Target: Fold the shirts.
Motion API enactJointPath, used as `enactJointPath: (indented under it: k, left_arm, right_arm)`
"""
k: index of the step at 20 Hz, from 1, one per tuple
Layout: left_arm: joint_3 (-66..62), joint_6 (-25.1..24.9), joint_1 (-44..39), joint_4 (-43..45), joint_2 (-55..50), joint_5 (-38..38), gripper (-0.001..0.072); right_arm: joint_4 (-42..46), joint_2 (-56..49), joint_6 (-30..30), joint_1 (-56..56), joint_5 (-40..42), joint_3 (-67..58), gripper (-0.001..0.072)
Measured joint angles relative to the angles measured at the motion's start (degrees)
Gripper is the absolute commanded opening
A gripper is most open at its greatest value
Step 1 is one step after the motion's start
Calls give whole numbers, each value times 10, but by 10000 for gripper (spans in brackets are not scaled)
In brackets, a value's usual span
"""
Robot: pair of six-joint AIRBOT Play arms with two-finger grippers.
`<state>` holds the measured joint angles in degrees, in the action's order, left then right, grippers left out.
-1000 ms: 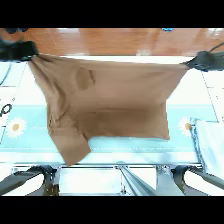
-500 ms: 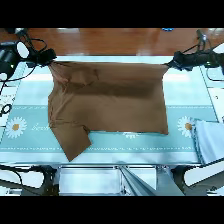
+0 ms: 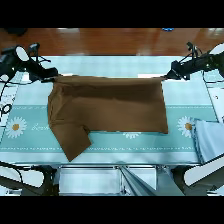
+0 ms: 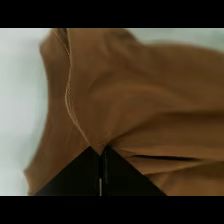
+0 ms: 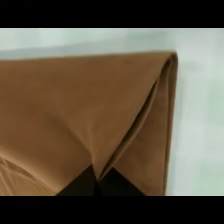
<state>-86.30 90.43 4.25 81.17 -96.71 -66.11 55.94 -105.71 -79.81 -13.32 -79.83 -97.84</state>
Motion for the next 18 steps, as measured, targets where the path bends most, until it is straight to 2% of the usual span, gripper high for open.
enactJointPath:
  k: [4, 14, 15, 16, 17, 18]
  left_arm:
    - [28, -29, 4, -31, -1, -32, 14]
    - [42, -50, 42, -49, -13, -63, 16]
    - [42, -50, 43, -52, -18, -63, 71]
    - [42, -50, 44, -57, -22, -64, 338]
    - [42, -50, 45, -64, -26, -63, 502]
    - [42, -45, 45, -76, -29, -66, 507]
  right_arm:
    - [30, -1, -8, 6, -28, 25, 25]
    - [69, -3, -8, 11, -30, 77, 26]
    - [70, -5, -7, 13, -26, 79, 69]
    - [70, -7, -7, 16, -22, 80, 292]
    - [71, -10, -8, 19, -16, 82, 411]
    - [71, -12, -9, 23, -11, 83, 411]
